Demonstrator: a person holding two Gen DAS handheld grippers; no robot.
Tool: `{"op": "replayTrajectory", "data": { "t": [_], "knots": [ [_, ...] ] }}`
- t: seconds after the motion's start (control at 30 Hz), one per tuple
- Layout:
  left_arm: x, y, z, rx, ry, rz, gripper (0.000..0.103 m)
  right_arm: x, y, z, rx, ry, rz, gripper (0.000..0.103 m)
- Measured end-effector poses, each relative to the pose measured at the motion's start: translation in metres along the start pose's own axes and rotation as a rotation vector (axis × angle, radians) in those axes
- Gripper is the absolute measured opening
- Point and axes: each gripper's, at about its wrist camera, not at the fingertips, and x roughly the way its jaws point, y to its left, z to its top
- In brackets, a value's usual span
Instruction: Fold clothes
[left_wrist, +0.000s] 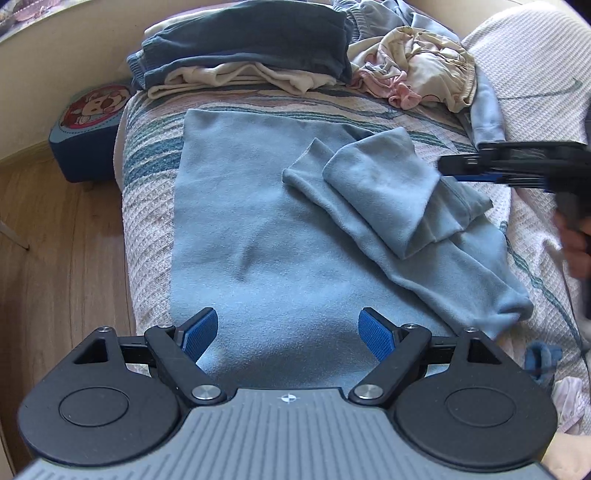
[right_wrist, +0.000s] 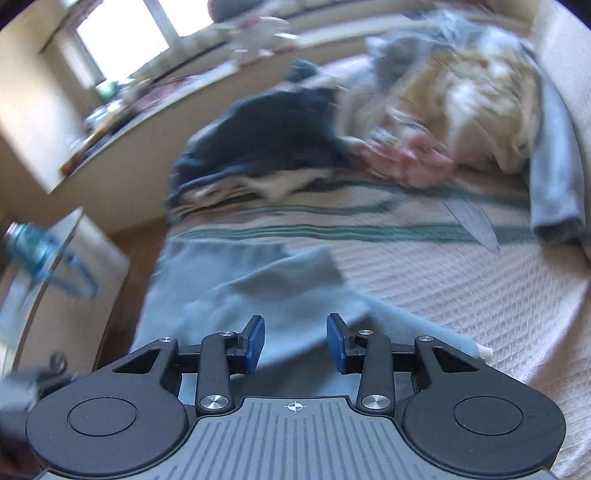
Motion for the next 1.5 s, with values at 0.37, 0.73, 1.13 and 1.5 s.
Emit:
{"op": "replayTrajectory", "data": {
  "t": [0.37,0.73,1.13,1.5],
  "knots": [
    [-0.008,0.013,-0.001,-0.051,-0.008,0.048,0.082,0.039,-0.007,-0.003,-0.017,0.022,-0.076,0.01],
    [-0.038,0.036,-0.003,-0.107,-0.077,0.124,0.082,-0.018,0.097,-0.006,-0.277,0.024,0.271,0.002],
    [-0.06,0.063,-0.024,-0.186,-0.098,0.187,0.083,0.005,0.146,-0.059,-0.421,0.274,0.354,0.027],
    [-0.06,0.053,-0.022,-0.159,-0.102,0.178,0.083,-0.01,0.133,-0.062,-0.402,0.264,0.312,0.03]
  ]
}}
